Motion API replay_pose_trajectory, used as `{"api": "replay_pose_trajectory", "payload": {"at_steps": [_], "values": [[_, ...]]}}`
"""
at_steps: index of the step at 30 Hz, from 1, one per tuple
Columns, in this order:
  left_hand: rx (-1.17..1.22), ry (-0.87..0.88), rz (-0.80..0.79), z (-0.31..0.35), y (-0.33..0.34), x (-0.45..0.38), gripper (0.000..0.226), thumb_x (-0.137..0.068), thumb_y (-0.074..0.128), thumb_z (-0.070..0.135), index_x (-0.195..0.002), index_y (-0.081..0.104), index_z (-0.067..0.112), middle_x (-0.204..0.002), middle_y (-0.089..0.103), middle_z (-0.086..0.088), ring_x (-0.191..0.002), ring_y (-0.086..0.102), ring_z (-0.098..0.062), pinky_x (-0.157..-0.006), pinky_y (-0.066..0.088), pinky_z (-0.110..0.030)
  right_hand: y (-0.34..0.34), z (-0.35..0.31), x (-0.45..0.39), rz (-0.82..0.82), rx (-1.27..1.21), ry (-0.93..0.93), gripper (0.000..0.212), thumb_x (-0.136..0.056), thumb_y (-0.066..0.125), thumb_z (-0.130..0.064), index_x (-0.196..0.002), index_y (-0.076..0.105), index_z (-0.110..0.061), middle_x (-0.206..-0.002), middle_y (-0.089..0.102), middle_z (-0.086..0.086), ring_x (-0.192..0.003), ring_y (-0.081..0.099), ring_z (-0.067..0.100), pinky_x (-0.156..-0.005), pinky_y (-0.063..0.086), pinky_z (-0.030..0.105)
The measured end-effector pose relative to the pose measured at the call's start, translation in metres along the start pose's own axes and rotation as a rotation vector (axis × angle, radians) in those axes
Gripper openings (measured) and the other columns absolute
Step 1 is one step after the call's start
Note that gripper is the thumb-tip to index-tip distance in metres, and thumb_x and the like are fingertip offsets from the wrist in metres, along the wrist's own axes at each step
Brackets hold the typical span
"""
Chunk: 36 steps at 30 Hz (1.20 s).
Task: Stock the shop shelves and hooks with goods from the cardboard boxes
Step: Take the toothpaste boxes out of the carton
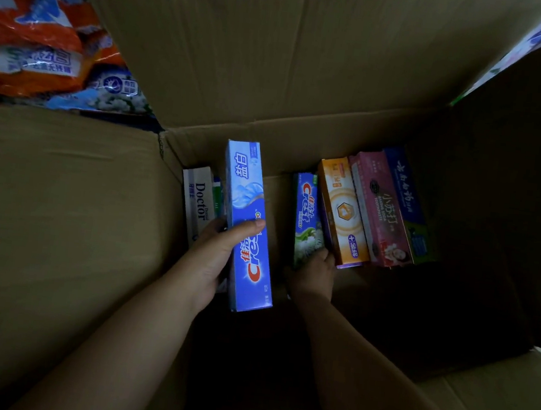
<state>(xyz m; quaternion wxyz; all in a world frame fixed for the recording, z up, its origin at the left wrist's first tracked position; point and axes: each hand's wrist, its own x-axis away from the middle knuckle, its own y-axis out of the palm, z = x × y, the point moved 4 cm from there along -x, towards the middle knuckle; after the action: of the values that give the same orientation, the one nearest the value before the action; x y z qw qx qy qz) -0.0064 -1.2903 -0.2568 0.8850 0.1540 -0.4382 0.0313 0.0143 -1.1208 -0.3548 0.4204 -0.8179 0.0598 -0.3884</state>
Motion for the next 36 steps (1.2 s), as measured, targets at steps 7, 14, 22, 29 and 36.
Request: {"api": "replay_pose_trajectory", "payload": {"at_steps": [7,14,22,29,36], "values": [[-0.008,0.016,-0.012,0.000,-0.001,0.000,0.028,-0.079,0.069,0.031,-0.103,0.060,0.022,-0.091,0.072,-0.004,-0.086,0.068,-0.023,-0.066,0.052,-0.029,-0.003,0.007,-0.008,-0.028,-0.044,0.077,0.073,-0.083,0.070,-0.018,-0.140,0.027,-0.006,-0.139,0.045,0.017,-0.130,0.044,0.032,-0.104,0.042,0.043],[-0.042,0.024,-0.007,0.000,-0.002,-0.001,0.020,-0.081,0.068,0.030,-0.097,0.060,0.024,-0.096,0.072,-0.006,-0.093,0.068,-0.026,-0.073,0.054,-0.032,-0.005,0.007,-0.017,-0.069,0.061,0.097,0.051,-0.080,0.074,-0.019,-0.123,0.052,-0.004,-0.125,0.059,0.015,-0.118,0.057,0.029,-0.092,0.047,0.033],[-0.042,0.036,-0.004,0.000,0.000,-0.003,0.020,-0.083,0.067,0.025,-0.101,0.062,0.018,-0.088,0.072,-0.005,-0.085,0.068,-0.026,-0.072,0.054,-0.031,-0.016,-0.002,-0.003,-0.266,-0.559,0.185,0.035,-0.076,0.079,-0.022,-0.103,0.065,-0.004,-0.082,0.066,0.004,-0.079,0.065,0.020,-0.073,0.053,0.032],[-0.050,0.008,-0.071,0.003,0.004,0.002,0.053,-0.061,0.076,0.030,-0.111,0.062,0.019,-0.083,0.075,0.000,-0.085,0.070,-0.025,-0.065,0.056,-0.029,-0.060,-0.019,0.040,-0.415,-0.739,0.130,0.028,-0.073,0.077,-0.010,-0.100,0.070,-0.005,-0.093,0.074,0.016,-0.086,0.069,0.031,-0.083,0.054,0.044],[-0.036,-0.067,-0.140,0.050,0.019,0.094,0.063,-0.048,0.080,0.028,-0.109,0.064,0.020,-0.094,0.075,-0.005,-0.080,0.071,-0.018,-0.067,0.056,-0.031,-0.148,-0.062,0.127,-0.424,-0.831,0.077,0.026,-0.078,0.073,-0.004,-0.103,0.067,-0.007,-0.095,0.075,0.013,-0.090,0.071,0.032,-0.088,0.054,0.049]]}}
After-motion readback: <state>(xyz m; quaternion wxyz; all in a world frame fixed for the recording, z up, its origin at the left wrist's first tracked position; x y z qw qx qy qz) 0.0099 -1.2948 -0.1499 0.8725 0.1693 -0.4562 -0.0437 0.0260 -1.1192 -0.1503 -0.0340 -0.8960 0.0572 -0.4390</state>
